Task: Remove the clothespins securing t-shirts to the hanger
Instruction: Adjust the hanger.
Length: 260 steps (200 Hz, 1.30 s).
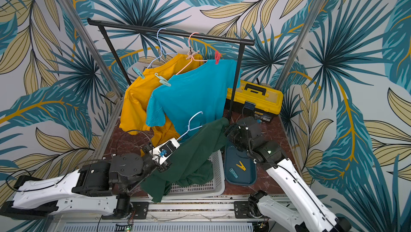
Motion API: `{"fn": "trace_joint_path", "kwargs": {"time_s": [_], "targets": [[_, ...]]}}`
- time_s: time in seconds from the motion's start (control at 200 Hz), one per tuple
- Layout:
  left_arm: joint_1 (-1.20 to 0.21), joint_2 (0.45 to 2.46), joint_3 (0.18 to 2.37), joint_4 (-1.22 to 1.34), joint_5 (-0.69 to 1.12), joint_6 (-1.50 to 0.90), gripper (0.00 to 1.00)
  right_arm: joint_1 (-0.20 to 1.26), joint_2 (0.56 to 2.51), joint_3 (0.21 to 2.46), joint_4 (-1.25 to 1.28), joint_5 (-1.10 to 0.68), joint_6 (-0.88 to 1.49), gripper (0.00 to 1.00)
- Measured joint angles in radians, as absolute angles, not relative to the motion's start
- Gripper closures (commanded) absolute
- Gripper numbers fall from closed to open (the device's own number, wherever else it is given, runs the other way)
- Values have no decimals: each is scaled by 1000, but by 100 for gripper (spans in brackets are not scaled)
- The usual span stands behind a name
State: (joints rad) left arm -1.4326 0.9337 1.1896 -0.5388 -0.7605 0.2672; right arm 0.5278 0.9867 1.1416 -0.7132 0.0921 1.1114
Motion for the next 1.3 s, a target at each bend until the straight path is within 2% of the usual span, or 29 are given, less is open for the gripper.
{"fn": "trace_joint_path", "kwargs": {"time_s": [0.29, 0.601, 1.011, 1.302], "targets": [[-1419, 912, 1154, -524, -771, 258, 100, 665, 1032, 1232, -606, 25, 1014, 37], [-1383, 888, 1143, -515, -767, 245, 100, 747, 1036, 1282, -488, -10, 867, 50], [-1327, 902, 1132, -512, -698, 213, 100, 790, 1005, 1310, -401, -117, 723, 50], [-1317, 984, 1132, -513, -625, 171, 100, 897, 1070, 1364, -374, -133, 596, 51]]}}
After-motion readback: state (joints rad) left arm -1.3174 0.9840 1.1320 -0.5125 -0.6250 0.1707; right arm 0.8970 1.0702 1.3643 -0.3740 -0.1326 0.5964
